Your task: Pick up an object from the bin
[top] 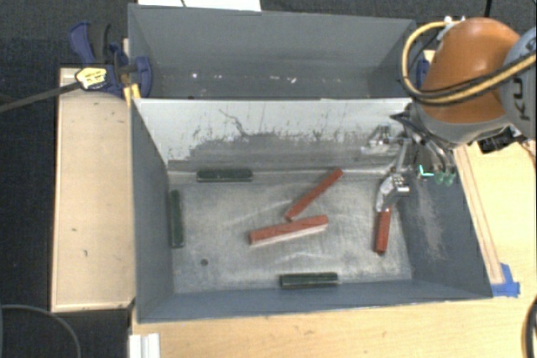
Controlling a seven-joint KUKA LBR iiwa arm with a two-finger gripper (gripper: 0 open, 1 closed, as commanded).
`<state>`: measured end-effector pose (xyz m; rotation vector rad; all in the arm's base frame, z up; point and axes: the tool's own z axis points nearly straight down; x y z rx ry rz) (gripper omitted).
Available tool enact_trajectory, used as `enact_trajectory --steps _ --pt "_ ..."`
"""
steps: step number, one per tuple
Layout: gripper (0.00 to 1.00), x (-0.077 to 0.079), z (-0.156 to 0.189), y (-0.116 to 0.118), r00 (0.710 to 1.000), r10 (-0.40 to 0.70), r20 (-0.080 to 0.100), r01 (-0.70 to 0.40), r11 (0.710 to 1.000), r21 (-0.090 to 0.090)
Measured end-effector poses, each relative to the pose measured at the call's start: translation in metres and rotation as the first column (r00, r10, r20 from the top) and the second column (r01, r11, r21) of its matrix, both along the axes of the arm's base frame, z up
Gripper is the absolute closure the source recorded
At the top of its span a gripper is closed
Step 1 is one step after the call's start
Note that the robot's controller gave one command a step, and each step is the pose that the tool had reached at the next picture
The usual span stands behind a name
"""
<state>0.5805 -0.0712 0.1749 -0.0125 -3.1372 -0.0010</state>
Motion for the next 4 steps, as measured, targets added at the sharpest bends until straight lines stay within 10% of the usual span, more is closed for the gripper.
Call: enact_trajectory --steps 1,2,3,4 --pt "0.00 0.002 0.004 0.000 1.000 0.002 0.008 -0.002 1.000 -0.001" --pt "1.00 0.009 -0.097 0.068 0.998 -0.064 0.022 0.064 0.998 0.000" --pt "0.00 0.005 -0.099 0.070 0.998 -0.060 0.006 0.060 0.998 0.002" --pt "0.00 0.005 -0.099 0.070 0.998 -0.059 0.007 0.059 0.998 0.002"
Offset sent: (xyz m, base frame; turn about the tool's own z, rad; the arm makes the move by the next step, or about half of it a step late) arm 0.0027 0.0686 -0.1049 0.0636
